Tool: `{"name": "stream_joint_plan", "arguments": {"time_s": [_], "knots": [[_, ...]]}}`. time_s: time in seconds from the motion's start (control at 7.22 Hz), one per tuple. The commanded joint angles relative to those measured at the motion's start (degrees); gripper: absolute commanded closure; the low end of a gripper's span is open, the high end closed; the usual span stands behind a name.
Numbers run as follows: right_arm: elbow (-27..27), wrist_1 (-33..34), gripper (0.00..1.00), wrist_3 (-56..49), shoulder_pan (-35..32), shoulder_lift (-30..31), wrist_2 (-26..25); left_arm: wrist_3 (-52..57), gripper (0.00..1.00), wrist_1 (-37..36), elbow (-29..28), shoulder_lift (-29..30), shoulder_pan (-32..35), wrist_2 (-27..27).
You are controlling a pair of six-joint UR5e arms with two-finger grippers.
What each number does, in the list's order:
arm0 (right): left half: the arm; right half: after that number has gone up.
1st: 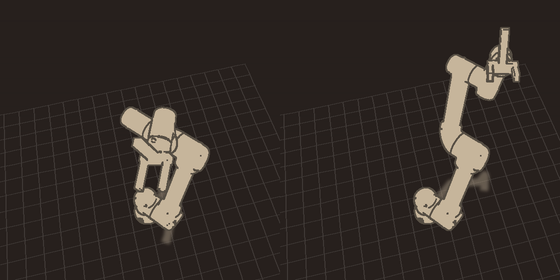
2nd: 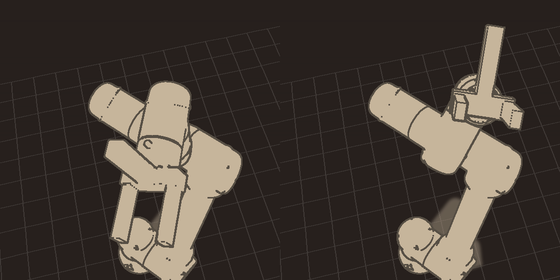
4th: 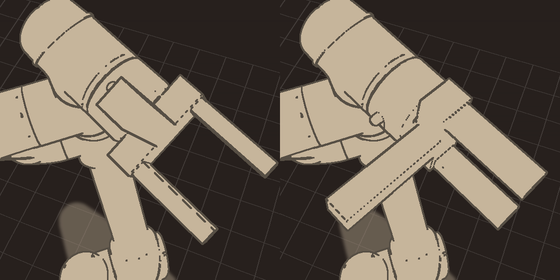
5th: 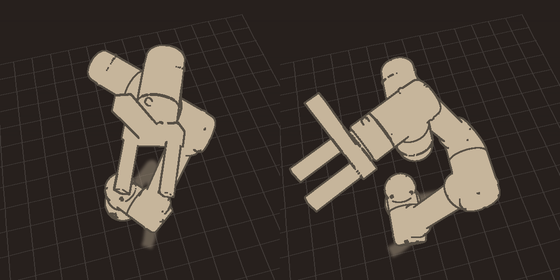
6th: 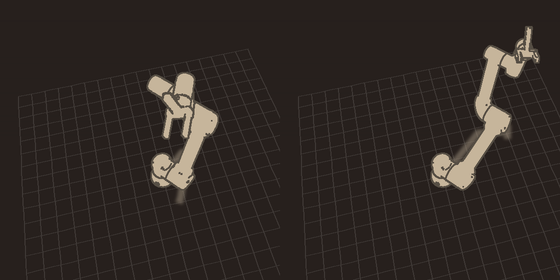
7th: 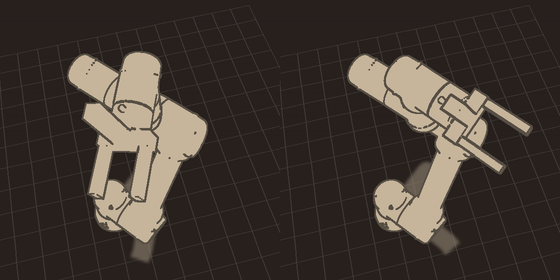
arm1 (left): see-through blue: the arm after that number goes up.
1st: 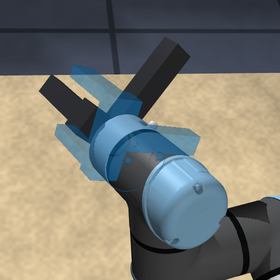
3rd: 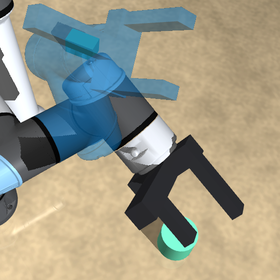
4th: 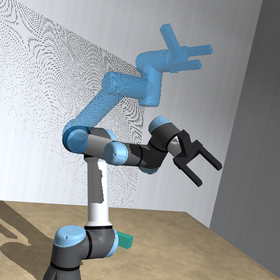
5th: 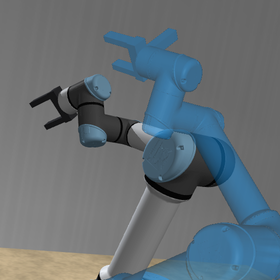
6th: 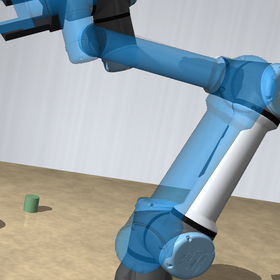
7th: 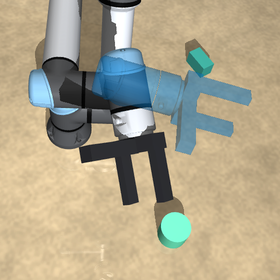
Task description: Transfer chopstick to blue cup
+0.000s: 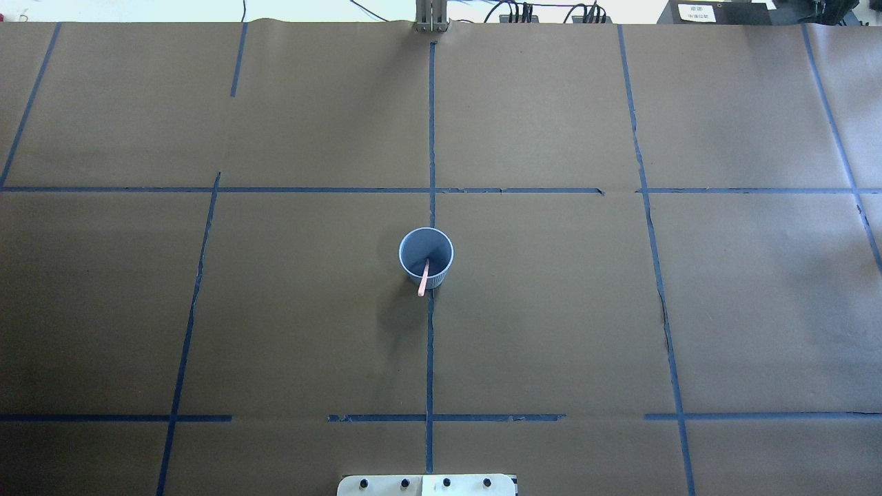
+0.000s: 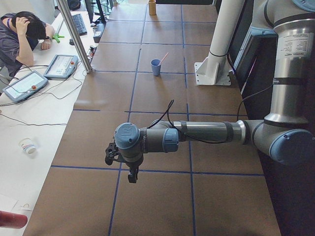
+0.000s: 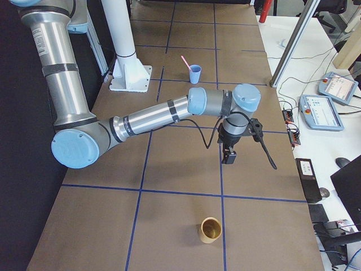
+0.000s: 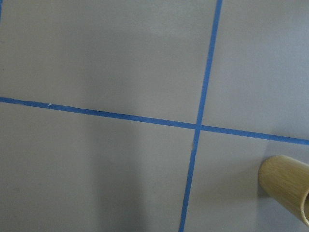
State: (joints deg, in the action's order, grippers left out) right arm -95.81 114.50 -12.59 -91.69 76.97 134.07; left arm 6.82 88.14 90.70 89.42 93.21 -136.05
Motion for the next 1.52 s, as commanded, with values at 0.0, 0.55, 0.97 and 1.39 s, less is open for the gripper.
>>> {"name": "stream_joint_plan", "arguments": {"time_s": [0.0,0.55,0.97,1.39], "knots": [[2.1,-0.1,0.00,-2.1,-3.0,0.9,1.3,0.0,0.00,0.0,0.5,0.0,0.0,-0.1],[5.7,-24.2,0.00,7.3,-3.0,14.2,1.5,-0.1,0.00,0.0,0.4,0.0,0.0,0.0],[2.9,-24.4,0.00,15.1,-2.9,14.9,1.7,-0.1,0.00,-0.1,0.4,0.0,0.0,0.0],[4.0,-24.2,0.00,13.9,-2.9,14.7,1.0,0.0,0.00,-0.1,0.4,0.1,0.0,0.0]]}}
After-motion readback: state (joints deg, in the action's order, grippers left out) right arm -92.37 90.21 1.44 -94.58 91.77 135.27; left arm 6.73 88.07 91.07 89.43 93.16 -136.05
